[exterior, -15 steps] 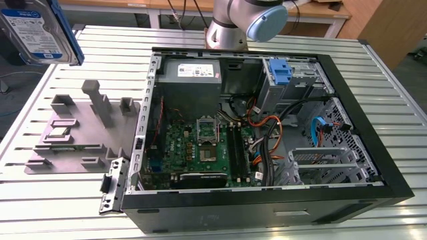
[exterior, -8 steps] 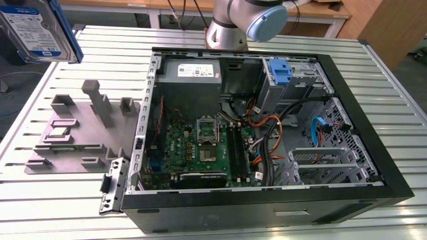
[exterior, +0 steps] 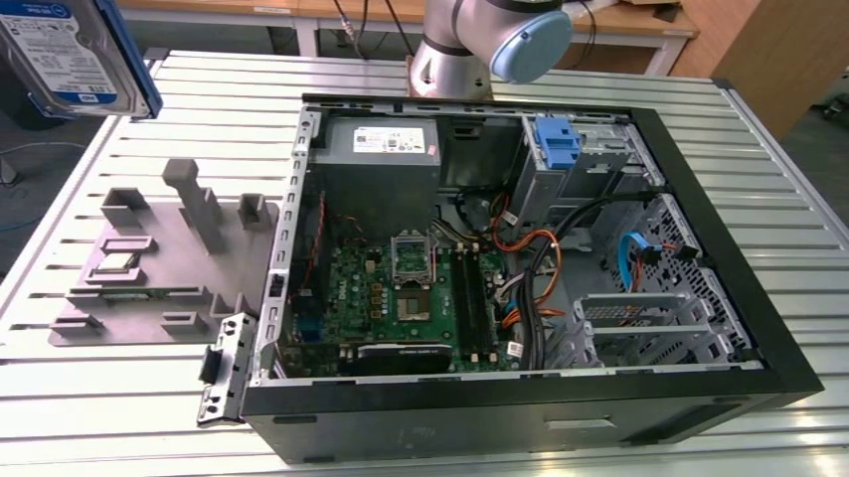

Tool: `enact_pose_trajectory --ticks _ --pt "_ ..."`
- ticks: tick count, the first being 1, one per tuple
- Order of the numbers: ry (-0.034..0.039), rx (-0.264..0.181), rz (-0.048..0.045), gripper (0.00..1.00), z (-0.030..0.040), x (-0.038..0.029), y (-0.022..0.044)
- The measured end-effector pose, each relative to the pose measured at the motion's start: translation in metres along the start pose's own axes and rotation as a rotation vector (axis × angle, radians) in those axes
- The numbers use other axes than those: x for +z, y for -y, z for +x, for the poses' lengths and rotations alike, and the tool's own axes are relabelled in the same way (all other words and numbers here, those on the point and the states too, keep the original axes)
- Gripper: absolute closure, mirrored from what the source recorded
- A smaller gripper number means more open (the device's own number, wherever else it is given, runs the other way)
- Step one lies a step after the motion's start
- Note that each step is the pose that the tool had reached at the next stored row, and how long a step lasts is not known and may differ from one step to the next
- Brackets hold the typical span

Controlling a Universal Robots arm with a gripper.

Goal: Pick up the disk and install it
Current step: 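Pick up the disk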

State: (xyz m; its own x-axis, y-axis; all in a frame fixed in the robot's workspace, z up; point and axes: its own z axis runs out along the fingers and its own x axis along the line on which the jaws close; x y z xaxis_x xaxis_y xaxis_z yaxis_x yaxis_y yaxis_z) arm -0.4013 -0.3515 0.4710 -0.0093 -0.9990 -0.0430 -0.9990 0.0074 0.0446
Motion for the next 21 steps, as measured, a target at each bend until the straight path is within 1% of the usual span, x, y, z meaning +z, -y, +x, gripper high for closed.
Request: enact_pose_trajectory --ticks 7,9,21 --pt "0.0 0.0 0.0001 0.65 0.0 -0.0004 0.0" --pt "0.0 0.0 0.0 0.65 0.0 -0.0013 -0.0001" --pt "0.0 0.0 0.0001 0.65 -0.0005 -0.0106 -0.0005"
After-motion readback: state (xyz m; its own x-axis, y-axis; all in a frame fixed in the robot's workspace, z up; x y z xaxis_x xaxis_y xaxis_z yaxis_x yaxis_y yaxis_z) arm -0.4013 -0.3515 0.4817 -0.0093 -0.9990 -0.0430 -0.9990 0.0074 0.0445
